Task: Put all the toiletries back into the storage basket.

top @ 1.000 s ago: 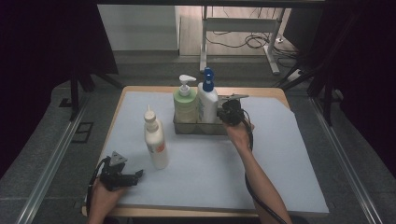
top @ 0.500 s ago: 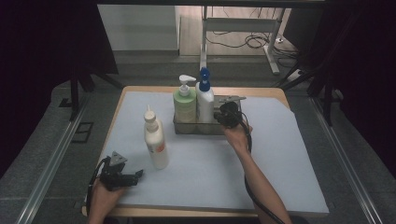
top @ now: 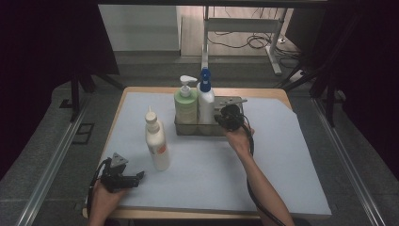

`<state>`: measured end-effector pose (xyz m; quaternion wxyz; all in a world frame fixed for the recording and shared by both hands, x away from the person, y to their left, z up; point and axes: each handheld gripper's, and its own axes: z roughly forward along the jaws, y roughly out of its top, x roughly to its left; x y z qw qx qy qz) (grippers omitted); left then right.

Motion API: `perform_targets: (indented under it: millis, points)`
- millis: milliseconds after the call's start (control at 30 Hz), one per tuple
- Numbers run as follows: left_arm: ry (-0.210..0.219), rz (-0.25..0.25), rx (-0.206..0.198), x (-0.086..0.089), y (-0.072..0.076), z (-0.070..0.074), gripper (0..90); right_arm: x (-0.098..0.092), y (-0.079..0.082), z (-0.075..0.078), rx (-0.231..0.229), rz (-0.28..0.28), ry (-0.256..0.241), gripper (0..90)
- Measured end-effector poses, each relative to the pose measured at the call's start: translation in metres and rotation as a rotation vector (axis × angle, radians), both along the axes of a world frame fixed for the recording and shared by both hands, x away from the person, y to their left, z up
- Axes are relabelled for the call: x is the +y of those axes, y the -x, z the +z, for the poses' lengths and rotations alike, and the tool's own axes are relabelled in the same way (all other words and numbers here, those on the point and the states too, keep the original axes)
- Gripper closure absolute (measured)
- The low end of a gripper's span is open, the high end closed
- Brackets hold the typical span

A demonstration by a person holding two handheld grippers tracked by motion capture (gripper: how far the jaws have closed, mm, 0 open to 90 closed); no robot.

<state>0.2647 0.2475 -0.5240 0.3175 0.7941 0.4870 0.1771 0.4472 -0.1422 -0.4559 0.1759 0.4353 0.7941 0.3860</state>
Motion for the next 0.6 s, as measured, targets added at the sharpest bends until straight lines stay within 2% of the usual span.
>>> perform_targets:
  millis: [333,600]
  points:
    - [0.000,0.000,0.000,0.0000,0.0000,0.0000,12.4,0.0060,0.0062,0.0015,-0.006,0.036,0.002,89.7]
    - [0.000,0.000,0.000,0.0000,-0.0001,0.0000,12.4,0.0056,0.0075,0.0004,-0.004,0.037,-0.006,89.7]
